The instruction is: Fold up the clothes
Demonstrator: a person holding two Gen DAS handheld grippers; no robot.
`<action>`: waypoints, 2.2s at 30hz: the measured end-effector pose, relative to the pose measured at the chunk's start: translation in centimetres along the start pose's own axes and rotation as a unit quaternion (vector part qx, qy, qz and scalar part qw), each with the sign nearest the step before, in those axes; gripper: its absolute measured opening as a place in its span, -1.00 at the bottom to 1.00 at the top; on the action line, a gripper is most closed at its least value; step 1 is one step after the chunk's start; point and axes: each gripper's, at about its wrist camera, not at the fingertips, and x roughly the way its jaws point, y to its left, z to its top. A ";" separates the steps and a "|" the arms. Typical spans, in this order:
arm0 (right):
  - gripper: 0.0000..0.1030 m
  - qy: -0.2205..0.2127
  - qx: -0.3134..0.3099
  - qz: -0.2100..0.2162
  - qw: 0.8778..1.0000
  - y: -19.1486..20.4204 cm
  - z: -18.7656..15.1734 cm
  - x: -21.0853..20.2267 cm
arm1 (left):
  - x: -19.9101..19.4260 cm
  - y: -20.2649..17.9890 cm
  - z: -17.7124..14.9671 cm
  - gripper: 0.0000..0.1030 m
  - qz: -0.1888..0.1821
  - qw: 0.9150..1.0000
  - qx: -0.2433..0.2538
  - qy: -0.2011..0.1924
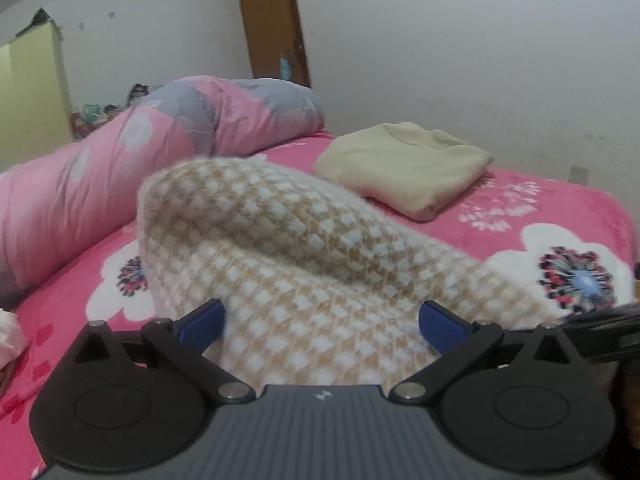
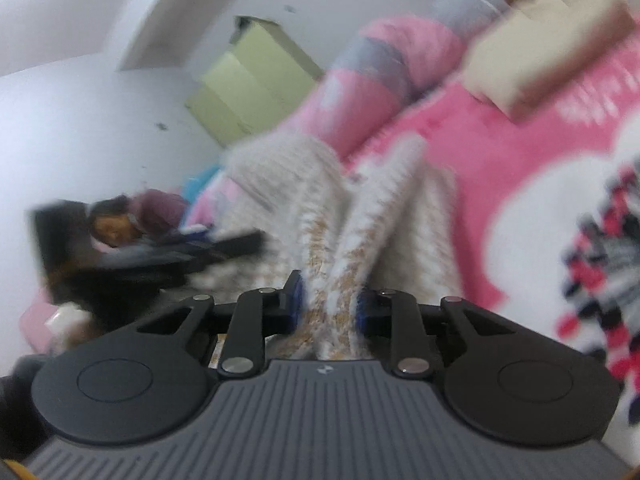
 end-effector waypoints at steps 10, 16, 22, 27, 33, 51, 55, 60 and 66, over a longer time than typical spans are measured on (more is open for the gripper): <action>-0.55 -0.025 0.010 -0.013 1.000 -0.5 -1.0 0.2 | -10.1 -1.5 -7.0 1.00 -0.016 0.999 0.021 -0.024; -0.52 -0.030 -0.018 -0.052 0.998 0.9 -1.4 0.1 | -7.3 -7.9 -9.9 0.88 0.052 0.989 0.135 -0.027; -0.52 -0.030 -0.048 -0.088 0.994 2.3 -1.6 -0.2 | -6.1 -5.6 -11.4 0.81 0.172 0.973 0.145 -0.045; -0.51 -0.016 -0.077 -0.105 0.991 3.4 -1.1 -0.8 | -5.8 -3.9 -14.0 0.86 0.174 0.975 0.128 -0.045; -0.41 0.001 -0.112 -0.124 0.986 4.8 -0.5 -1.6 | -6.2 -3.4 -13.5 0.88 0.169 0.979 0.106 -0.046; -0.63 0.011 -0.452 -0.065 0.890 23.3 3.9 8.7 | -6.4 -4.4 -14.3 0.75 0.166 0.979 0.106 -0.061; -0.71 0.035 -0.498 -0.105 0.860 23.7 3.7 15.3 | -6.6 -4.5 -14.8 0.63 0.156 0.979 0.107 -0.071; -0.79 0.109 -0.336 -0.240 0.904 10.9 5.0 19.5 | -6.9 -3.8 -15.0 0.60 0.118 0.985 0.090 -0.083; -0.78 0.089 -0.350 -0.266 0.894 12.0 7.0 17.7 | -6.8 -3.9 -15.4 0.55 0.096 0.985 0.110 -0.095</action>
